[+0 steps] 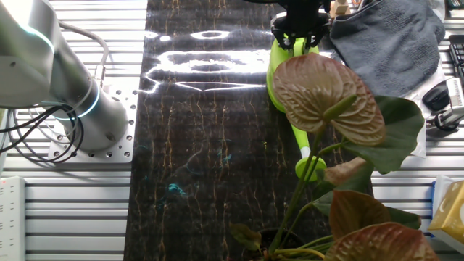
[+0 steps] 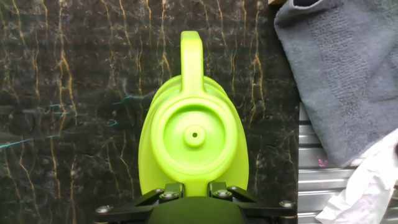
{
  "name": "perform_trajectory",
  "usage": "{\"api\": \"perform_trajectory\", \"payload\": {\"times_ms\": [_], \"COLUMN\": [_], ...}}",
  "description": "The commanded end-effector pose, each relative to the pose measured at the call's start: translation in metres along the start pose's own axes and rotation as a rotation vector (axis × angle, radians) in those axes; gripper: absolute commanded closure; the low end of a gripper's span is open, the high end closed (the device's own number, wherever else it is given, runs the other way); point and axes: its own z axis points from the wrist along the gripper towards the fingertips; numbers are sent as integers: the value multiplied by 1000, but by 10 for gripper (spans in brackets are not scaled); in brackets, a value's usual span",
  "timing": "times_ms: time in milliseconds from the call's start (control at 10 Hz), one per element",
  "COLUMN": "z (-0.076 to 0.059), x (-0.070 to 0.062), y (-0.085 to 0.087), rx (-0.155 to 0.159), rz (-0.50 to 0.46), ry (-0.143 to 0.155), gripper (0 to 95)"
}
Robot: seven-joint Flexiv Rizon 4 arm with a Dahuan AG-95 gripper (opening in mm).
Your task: Water the plant
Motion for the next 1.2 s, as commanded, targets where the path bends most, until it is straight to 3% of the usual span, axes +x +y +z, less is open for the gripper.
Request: {"api": "perform_trajectory", "payload": {"times_ms": [100, 400, 700, 900, 1200], "z": [0, 1, 1, 1, 1], "x": [0, 1, 1, 1, 1], "y": [-1, 1, 1, 1, 1], "rx": [-1, 0, -1, -9, -45], "rz": [-1, 2, 70, 100, 112], "ry": [-2, -4, 9, 12, 10], "gripper": [950, 950, 950, 950, 950]}}
